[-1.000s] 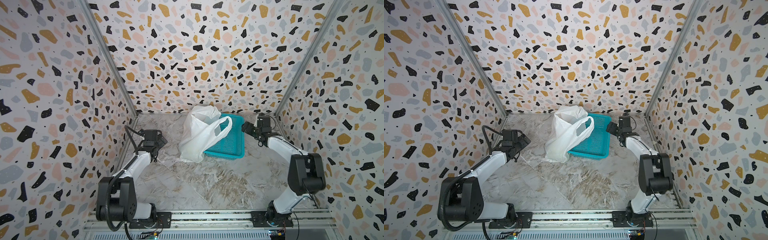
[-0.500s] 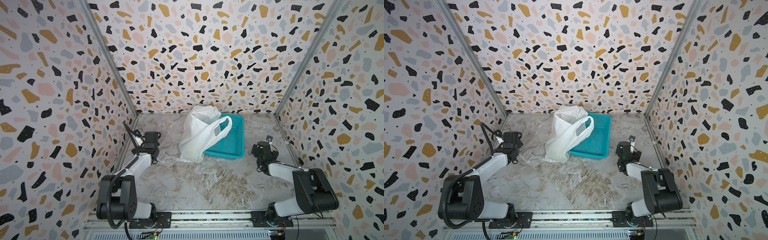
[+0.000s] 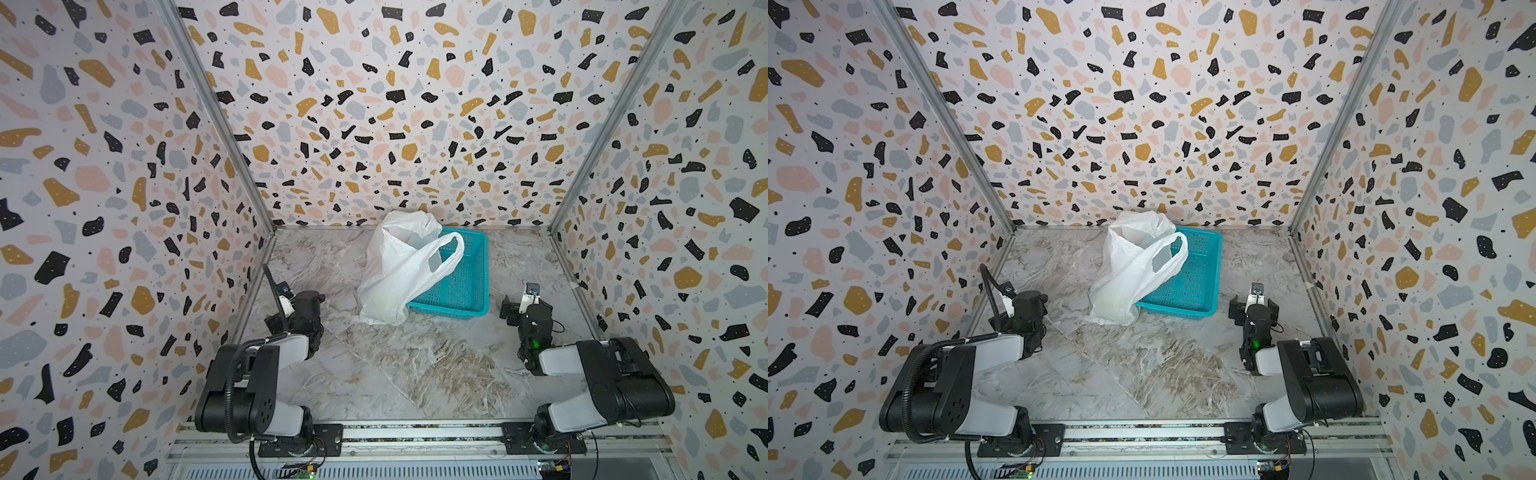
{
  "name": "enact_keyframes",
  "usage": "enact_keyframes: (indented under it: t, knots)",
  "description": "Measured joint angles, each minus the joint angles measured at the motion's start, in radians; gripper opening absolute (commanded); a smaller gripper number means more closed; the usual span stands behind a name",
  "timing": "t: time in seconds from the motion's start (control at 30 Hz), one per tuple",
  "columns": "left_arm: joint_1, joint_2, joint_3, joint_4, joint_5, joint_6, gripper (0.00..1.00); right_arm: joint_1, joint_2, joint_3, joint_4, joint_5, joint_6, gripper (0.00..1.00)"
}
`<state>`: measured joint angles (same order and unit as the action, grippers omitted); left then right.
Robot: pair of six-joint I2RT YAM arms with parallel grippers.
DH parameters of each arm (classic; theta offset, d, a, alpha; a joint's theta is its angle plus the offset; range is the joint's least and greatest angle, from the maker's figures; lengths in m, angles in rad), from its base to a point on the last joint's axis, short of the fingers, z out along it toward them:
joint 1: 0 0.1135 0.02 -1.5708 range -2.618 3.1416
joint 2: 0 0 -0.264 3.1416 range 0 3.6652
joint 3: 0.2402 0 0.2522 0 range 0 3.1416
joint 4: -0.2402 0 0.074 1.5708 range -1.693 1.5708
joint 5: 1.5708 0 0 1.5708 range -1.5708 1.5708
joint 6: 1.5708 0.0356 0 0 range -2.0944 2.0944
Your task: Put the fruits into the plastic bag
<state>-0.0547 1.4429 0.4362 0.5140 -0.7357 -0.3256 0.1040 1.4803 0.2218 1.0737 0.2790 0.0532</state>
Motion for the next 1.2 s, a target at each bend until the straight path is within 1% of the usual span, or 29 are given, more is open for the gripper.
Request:
enact_keyframes:
  t: [0.13, 0.27, 0.33, 0.37, 0.43, 0.73, 1.2]
  knots:
    - [-0.005, -0.027, -0.041, 0.143, 0.053, 0.052, 1.0, -0.008, 0.003, -0.026, 0.067, -0.048, -0.008, 0.99]
    - [-0.032, -0.081, -0.164, 0.312, 0.111, 0.116, 0.99, 0.002, 0.003, -0.026, 0.116, -0.056, -0.016, 0.99]
    - [-0.069, -0.075, -0.219, 0.411, 0.155, 0.162, 1.0, 0.003, 0.003, -0.026, 0.13, -0.058, -0.018, 0.99]
    - [-0.088, -0.055, -0.256, 0.491, 0.177, 0.193, 0.99, 0.003, 0.003, -0.026, 0.134, -0.059, -0.018, 0.99]
    - [-0.111, -0.015, -0.29, 0.561, 0.2, 0.225, 0.99, 0.004, 0.003, -0.026, 0.139, -0.059, -0.019, 0.99]
    - [-0.112, -0.013, -0.288, 0.633, 0.226, 0.271, 0.99, 0.004, 0.003, -0.026, 0.15, -0.059, -0.019, 0.99]
    - [-0.112, -0.012, -0.288, 0.64, 0.227, 0.282, 0.99, 0.0, 0.013, -0.024, 0.146, -0.075, -0.019, 0.99]
